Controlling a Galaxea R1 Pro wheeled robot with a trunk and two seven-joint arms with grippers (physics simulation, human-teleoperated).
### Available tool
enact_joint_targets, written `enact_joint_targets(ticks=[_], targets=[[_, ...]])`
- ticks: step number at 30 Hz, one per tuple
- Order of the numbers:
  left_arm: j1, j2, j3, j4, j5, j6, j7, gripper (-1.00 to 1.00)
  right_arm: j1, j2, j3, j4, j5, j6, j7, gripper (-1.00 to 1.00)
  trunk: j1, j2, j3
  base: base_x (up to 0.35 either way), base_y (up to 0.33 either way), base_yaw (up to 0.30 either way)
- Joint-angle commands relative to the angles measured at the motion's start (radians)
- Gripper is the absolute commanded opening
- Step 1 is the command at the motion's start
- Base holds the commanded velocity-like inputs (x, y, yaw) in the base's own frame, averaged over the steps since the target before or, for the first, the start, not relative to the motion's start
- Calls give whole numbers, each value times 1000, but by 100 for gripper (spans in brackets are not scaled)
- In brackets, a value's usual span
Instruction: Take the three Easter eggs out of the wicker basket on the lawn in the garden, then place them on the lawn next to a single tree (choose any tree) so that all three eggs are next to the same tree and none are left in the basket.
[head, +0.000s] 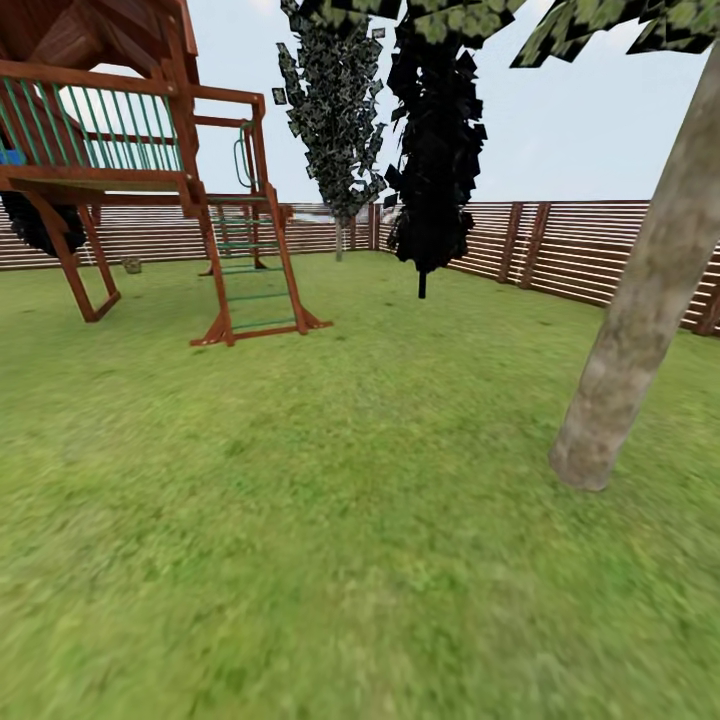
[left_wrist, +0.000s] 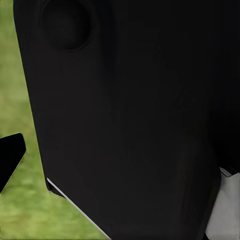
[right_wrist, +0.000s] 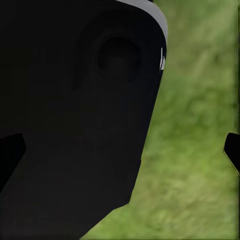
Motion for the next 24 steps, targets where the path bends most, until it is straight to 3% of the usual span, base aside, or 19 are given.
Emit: enact_joint_targets(ticks=[1, 24], targets=[[1, 0, -1, -2, -1, 0, -3, 100, -1, 0, 5, 2, 2, 0, 1, 100, 1, 0, -1, 334, 0, 0], [1, 0, -1, -2, -1, 0, -1, 100, -1, 0, 5, 2, 2, 0, 1, 100, 1, 0, -1, 335, 0, 0]])
